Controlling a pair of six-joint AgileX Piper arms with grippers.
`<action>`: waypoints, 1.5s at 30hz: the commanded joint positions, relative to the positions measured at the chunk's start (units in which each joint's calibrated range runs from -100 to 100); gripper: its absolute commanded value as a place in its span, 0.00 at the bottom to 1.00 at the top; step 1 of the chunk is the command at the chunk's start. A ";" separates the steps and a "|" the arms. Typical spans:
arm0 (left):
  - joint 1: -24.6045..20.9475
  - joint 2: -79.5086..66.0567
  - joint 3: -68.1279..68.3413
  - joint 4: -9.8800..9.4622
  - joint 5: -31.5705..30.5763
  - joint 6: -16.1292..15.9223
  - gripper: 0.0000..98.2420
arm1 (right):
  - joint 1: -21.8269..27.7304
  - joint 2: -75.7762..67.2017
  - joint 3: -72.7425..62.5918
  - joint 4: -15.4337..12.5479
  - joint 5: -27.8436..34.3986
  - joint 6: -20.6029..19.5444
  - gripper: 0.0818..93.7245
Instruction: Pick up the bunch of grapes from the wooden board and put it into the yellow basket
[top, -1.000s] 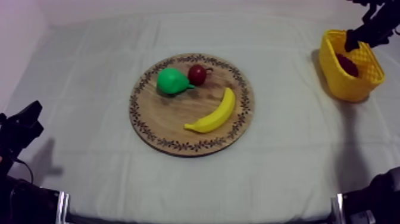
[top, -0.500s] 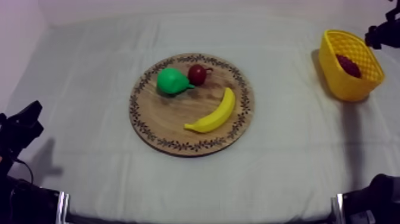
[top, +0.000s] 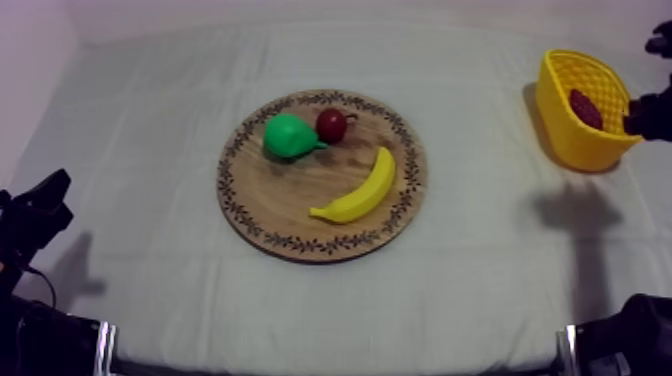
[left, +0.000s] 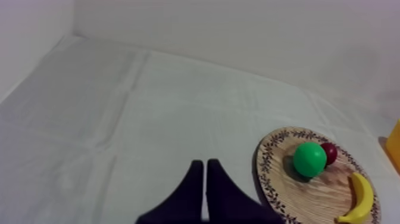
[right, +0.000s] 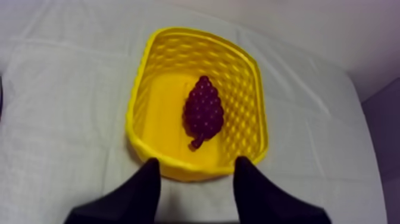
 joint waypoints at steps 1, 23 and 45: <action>-0.01 0.00 -0.04 -0.04 -0.03 0.01 0.00 | -0.13 -9.21 6.90 -0.76 -1.50 0.13 0.30; -0.01 0.00 -0.04 -0.04 -0.03 -0.01 0.00 | -4.84 -47.38 31.07 -2.65 -1.34 -7.21 0.00; -0.01 0.00 -0.04 -0.04 -0.03 0.01 0.00 | -6.88 -48.72 31.41 -1.46 8.85 -1.44 0.01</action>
